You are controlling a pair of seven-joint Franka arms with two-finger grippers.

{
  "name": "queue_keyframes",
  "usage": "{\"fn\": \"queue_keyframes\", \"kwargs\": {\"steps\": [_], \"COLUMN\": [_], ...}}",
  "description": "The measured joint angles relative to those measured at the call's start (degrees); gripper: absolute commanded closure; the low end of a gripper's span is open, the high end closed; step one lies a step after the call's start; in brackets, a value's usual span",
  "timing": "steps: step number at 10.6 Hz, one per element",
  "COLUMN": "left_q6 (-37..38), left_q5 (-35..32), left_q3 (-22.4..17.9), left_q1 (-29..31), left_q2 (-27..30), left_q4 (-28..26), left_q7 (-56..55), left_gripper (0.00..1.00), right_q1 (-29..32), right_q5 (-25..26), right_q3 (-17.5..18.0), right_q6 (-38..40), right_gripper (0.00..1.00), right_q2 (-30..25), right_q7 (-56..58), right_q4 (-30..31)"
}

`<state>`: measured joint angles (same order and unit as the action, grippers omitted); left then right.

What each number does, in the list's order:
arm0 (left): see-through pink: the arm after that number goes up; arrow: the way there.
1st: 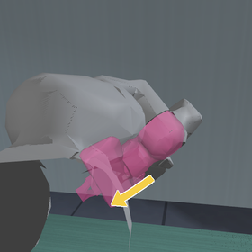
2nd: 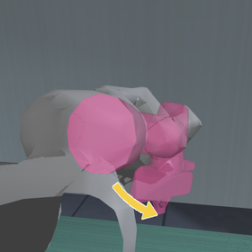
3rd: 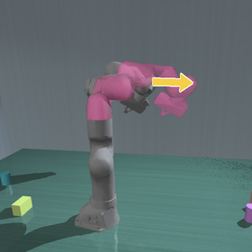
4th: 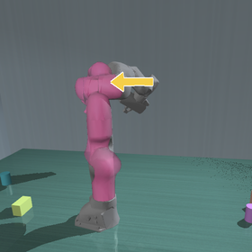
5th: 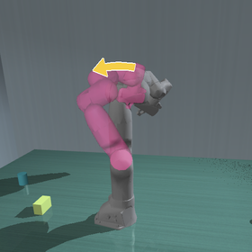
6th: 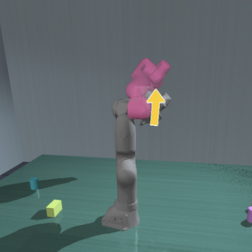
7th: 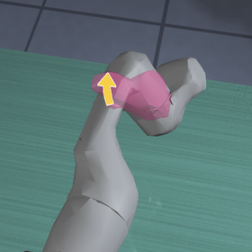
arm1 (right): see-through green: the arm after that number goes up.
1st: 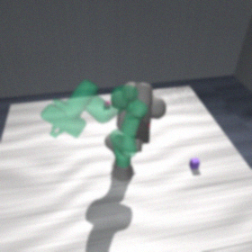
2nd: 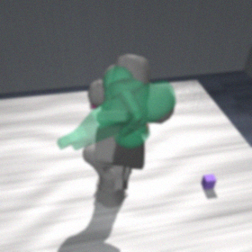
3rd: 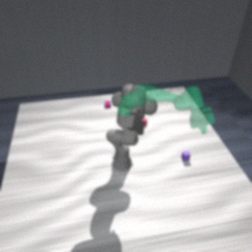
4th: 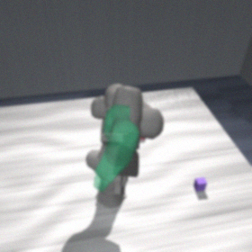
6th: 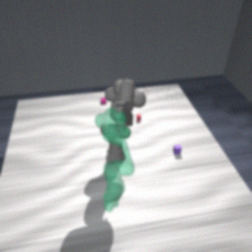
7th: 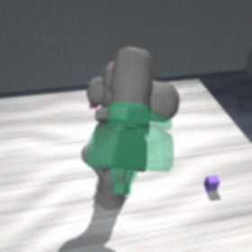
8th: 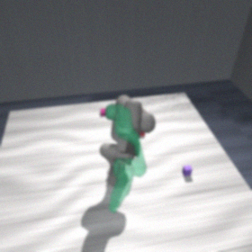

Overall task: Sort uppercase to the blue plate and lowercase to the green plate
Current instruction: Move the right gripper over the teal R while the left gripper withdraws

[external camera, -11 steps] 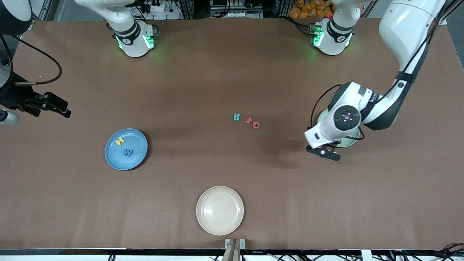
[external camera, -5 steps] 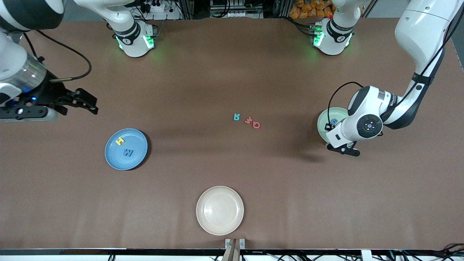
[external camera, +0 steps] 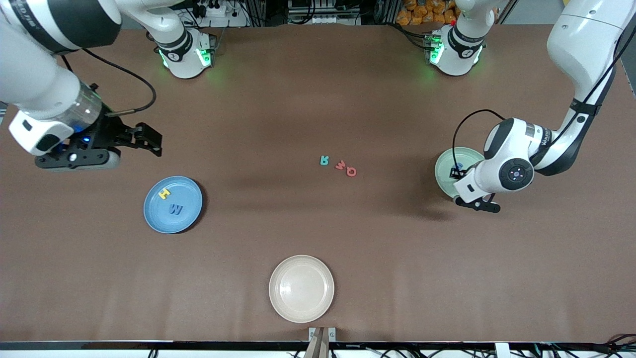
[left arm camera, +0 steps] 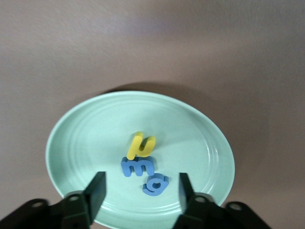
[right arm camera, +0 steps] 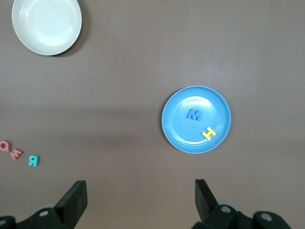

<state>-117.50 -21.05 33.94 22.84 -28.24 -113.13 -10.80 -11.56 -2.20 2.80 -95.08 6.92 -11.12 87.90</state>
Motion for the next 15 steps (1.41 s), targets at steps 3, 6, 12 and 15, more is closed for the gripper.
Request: {"fn": "queue_keyframes", "kwargs": {"steps": [3, 6, 12, 15], "left_q6": [2.3, 7.6, 9.6, 11.1], "left_q5": [4.0, 6.3, 17.0, 19.7], "left_q3": [-1.2, -5.5, -27.8, -32.5], "left_q1": [0.2, -3.1, -21.4, -23.3], "left_q2": [4.0, 7.9, 22.3, 25.9], "left_q4": [3.8, 11.1, 14.0, 14.7], "left_q7": [0.0, 0.0, 0.1, 0.1], "left_gripper": [0.00, 0.00, 0.00, 0.00], "right_q1": [-4.6, -11.9, -22.8, -26.7], "right_q5": [0.0, 0.0, 1.7, 5.8], "right_q3": [0.4, 2.5, 6.8, 8.4], "right_q6": [-1.6, -6.1, -20.7, -27.4], "right_gripper": [0.00, 0.00, 0.00, 0.01], "right_q2": [1.8, 5.5, 17.8, 23.9], "right_q7": [-6.1, -17.2, -34.1, -39.4], "right_q4": [0.1, 0.4, 1.3, 2.1]}}
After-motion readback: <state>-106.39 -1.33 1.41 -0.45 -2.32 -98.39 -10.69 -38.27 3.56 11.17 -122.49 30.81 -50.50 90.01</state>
